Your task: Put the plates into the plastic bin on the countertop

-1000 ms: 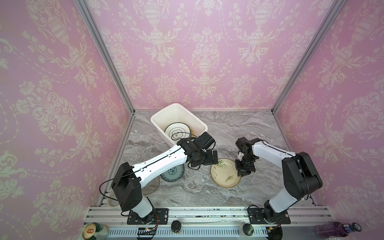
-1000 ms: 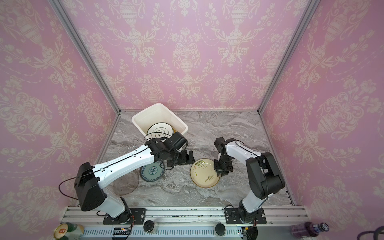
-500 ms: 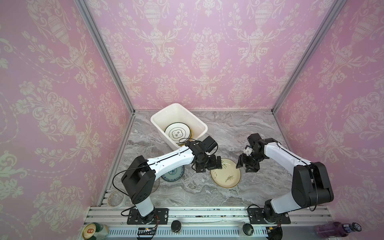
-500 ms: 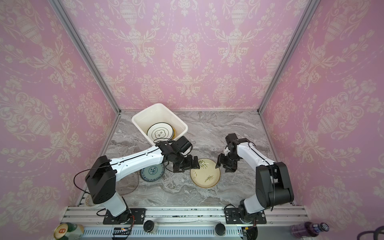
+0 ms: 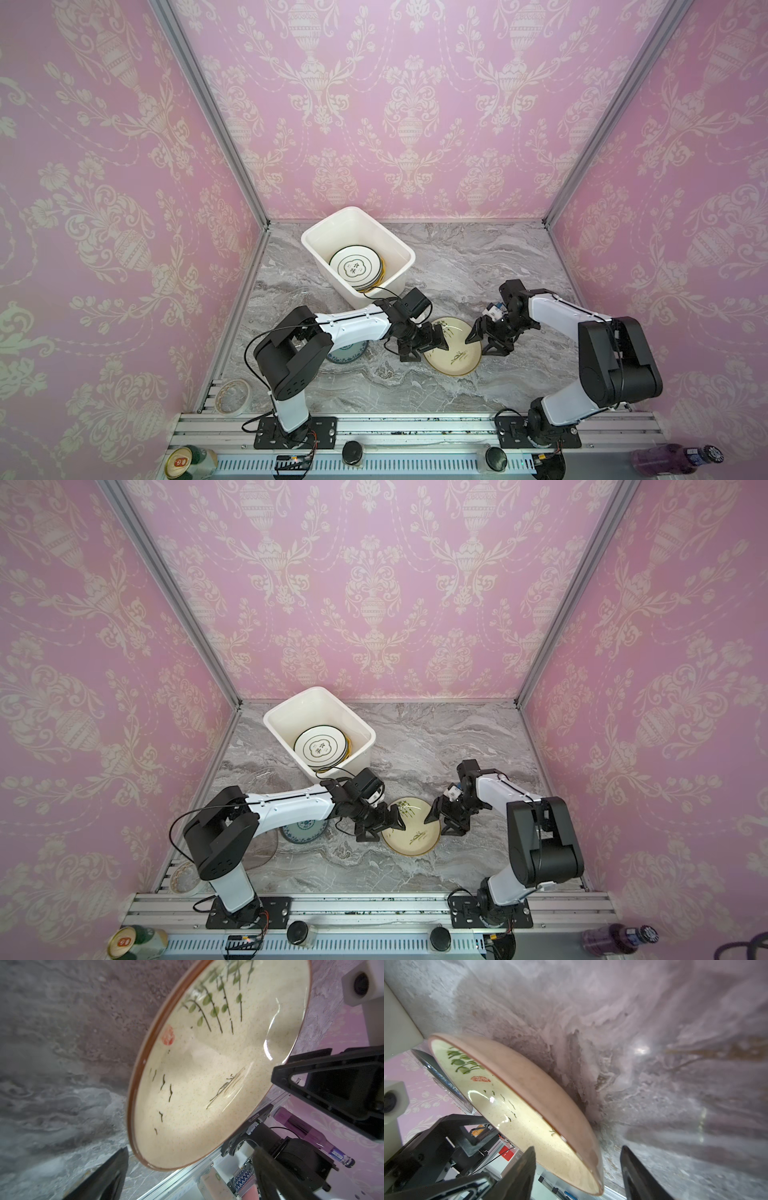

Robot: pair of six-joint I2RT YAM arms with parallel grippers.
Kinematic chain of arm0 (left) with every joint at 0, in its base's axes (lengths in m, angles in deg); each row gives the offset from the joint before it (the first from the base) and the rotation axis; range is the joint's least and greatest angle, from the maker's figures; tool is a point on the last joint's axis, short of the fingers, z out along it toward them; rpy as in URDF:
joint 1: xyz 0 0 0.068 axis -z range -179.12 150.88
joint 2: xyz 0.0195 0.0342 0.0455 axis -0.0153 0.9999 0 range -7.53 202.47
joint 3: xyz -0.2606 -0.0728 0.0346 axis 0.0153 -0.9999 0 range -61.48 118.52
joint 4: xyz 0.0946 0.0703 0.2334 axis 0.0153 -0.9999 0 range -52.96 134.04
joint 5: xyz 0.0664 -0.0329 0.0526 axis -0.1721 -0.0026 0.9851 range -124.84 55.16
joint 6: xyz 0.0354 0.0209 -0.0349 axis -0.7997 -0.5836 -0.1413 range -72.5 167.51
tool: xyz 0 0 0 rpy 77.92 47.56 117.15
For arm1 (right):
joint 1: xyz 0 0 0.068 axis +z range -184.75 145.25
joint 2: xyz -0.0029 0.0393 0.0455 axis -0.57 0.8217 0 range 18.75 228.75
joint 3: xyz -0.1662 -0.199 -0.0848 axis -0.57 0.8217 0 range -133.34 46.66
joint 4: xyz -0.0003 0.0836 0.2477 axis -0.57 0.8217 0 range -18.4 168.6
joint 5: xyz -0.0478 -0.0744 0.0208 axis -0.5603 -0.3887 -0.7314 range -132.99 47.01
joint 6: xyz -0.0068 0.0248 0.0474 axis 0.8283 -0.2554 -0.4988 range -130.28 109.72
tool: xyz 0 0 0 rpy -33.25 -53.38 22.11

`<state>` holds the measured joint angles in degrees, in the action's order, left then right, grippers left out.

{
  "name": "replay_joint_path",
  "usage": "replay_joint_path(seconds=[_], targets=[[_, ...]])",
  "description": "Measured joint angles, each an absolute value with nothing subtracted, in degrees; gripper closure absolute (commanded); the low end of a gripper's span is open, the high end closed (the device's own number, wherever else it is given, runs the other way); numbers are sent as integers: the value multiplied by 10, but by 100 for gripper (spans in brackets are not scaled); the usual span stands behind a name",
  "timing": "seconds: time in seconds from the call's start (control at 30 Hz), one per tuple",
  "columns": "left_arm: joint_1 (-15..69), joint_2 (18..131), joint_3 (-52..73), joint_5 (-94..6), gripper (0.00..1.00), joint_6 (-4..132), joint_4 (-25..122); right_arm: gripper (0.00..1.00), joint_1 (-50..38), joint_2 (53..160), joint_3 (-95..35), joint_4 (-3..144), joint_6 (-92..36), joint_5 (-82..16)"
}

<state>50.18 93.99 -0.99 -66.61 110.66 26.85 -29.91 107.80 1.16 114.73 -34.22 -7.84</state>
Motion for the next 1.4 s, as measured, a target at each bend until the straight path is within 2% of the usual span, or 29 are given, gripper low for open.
replay_joint_path(seconds=[0.37,0.5,0.73,1.17,1.4], targets=[[490,949,-57,-680,24,1161,401,36,-325,1086,27,1106,-335,-28],[487,951,-63,-680,26,1169,418,38,-332,1086,36,1090,-331,-14],[486,953,-67,-680,27,1175,430,43,-336,1082,58,1045,-342,19],[485,955,-73,-680,27,1181,439,45,-313,999,63,996,-377,56],[482,960,-74,-680,28,1183,437,55,-281,1008,65,961,-412,45]])
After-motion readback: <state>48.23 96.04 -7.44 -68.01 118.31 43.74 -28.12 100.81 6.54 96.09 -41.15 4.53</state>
